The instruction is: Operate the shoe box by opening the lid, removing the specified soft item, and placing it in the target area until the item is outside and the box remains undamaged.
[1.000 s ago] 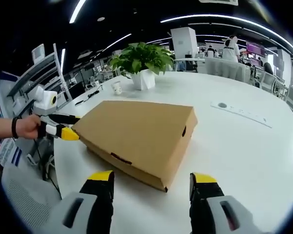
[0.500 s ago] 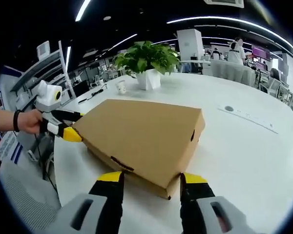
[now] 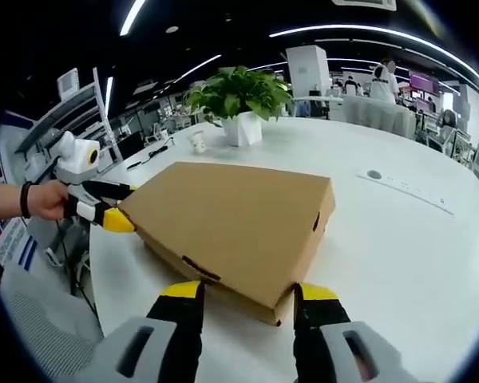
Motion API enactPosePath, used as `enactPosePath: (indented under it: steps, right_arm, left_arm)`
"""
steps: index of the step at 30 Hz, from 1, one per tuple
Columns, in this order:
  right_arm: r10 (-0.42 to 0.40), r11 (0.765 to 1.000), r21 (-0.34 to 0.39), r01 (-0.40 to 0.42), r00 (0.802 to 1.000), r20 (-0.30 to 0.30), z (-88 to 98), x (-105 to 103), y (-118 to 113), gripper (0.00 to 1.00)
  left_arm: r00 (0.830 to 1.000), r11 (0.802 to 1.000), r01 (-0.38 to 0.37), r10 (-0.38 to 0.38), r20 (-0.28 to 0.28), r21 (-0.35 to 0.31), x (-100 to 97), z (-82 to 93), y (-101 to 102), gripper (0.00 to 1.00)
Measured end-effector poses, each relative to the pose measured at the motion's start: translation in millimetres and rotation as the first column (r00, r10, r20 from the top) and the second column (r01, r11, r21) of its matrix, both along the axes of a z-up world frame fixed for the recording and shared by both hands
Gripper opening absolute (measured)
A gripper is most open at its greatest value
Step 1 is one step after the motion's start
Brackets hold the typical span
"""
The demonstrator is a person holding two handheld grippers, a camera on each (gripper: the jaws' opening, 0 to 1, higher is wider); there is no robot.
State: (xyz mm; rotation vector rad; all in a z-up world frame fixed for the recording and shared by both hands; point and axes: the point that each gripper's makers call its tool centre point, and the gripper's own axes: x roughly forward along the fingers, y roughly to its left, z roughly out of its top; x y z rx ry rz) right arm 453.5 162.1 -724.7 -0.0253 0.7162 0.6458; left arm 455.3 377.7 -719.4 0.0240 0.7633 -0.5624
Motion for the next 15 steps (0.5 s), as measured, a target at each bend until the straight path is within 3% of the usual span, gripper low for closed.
enactPosePath:
  steps: [8,15]
  right_arm:
    - [-0.008,1.000,-0.002,0.008,1.000,-0.005,-0.3,-10,2,0.41]
    - [-0.010,1.000,-0.009,0.010,1.000,-0.014,-0.4,-16,4,0.41]
  left_arm:
    - [0.999,0.999,-0.033,0.033,0.007,-0.020,-7.9,3.0,8,0.63]
    - [0.999,0.999,-0.041,0.041,0.009,-0.011,-16.2,3.2,4,0.63]
